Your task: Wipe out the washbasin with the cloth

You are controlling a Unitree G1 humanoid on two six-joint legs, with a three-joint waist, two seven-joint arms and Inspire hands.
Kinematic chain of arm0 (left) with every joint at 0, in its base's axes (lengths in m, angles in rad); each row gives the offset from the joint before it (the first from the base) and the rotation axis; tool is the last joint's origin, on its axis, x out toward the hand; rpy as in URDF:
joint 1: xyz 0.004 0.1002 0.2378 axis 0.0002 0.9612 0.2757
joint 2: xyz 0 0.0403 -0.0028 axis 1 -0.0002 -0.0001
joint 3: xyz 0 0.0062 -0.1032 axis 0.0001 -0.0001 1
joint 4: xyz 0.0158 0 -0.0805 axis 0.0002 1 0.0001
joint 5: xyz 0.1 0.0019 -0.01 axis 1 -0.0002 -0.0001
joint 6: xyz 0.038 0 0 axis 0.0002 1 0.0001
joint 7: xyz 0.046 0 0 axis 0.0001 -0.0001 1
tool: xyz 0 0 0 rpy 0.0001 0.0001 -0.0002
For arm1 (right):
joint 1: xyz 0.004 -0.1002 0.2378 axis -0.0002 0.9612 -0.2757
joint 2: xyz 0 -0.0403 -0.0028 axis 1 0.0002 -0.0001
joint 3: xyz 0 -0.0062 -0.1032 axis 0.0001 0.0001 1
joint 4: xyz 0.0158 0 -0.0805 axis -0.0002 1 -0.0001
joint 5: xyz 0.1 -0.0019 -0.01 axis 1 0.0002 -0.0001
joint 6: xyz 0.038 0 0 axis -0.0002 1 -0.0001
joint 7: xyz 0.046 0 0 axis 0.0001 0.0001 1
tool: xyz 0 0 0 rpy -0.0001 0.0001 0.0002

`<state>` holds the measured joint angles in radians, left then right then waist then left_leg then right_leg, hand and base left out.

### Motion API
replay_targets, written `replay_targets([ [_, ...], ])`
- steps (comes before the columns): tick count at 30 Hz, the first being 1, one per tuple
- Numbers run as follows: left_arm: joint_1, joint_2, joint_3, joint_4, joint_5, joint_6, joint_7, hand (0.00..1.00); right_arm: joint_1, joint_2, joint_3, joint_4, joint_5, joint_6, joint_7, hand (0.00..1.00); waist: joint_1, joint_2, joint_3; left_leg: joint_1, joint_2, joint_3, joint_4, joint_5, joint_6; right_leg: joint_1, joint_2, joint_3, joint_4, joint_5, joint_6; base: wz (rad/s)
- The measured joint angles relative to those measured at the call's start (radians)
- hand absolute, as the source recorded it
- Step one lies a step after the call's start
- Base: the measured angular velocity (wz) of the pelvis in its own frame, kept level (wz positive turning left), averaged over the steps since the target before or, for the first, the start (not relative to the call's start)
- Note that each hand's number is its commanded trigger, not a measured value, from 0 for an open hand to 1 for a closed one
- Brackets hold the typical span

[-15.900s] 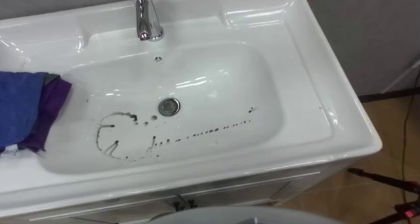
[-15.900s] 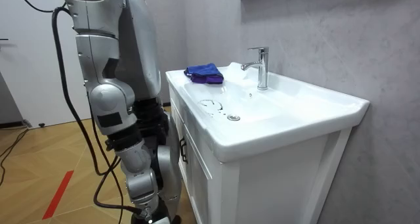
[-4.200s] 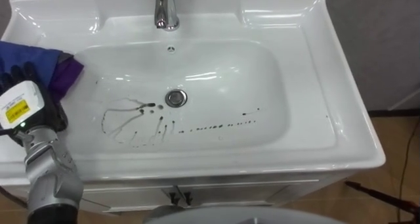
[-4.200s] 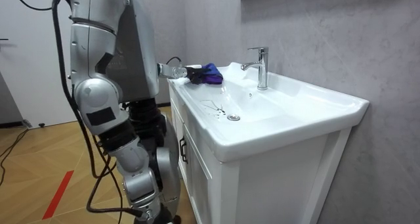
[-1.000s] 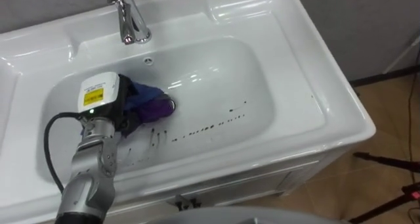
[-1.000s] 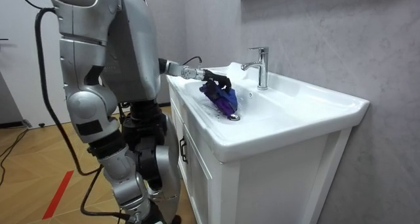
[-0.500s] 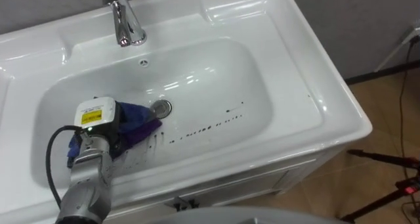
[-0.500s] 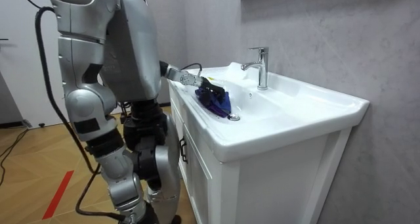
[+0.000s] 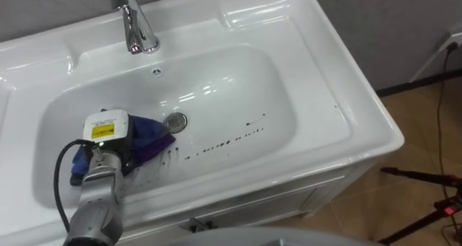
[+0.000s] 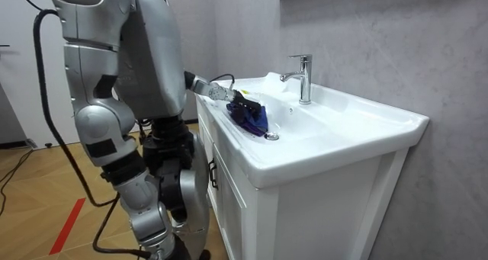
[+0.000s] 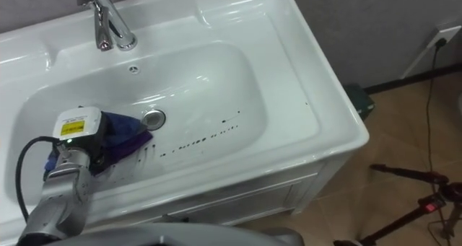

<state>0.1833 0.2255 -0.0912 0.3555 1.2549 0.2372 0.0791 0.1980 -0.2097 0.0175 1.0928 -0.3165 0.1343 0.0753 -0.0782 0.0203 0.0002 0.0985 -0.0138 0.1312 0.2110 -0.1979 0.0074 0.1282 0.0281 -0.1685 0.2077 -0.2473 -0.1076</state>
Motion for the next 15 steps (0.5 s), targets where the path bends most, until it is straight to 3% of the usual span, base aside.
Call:
replay_targets([
  [7, -0.026, -0.001, -0.012, 0.003, -0.063, 0.017, -0.022, 1.00, -0.029, 0.000, 0.002, 0.010, -0.006, -0.004, -0.020, 0.00, -0.003, -0.004, -0.0018, -0.001, 0.000, 0.005, -0.006, 0.000, 0.000, -0.003, -0.001, -0.005, 0.000, 0.000, 0.000, 0.01],
  [13, -0.041, 0.002, -0.014, -0.054, -0.137, 0.019, -0.128, 1.00, -0.046, 0.001, 0.010, 0.027, -0.007, -0.010, -0.018, 0.00, -0.009, -0.007, -0.0020, -0.011, 0.001, 0.005, -0.004, 0.000, 0.000, -0.009, -0.004, -0.016, -0.002, 0.000, 0.001, 0.05],
  [15, -0.046, 0.016, -0.039, -0.106, -0.168, 0.024, -0.201, 1.00, -0.057, -0.001, 0.031, 0.043, -0.004, -0.011, -0.014, 0.00, -0.017, -0.012, 0.0005, -0.015, 0.002, 0.004, -0.002, 0.000, 0.000, -0.009, -0.007, -0.023, -0.002, 0.000, 0.001, 0.09],
])
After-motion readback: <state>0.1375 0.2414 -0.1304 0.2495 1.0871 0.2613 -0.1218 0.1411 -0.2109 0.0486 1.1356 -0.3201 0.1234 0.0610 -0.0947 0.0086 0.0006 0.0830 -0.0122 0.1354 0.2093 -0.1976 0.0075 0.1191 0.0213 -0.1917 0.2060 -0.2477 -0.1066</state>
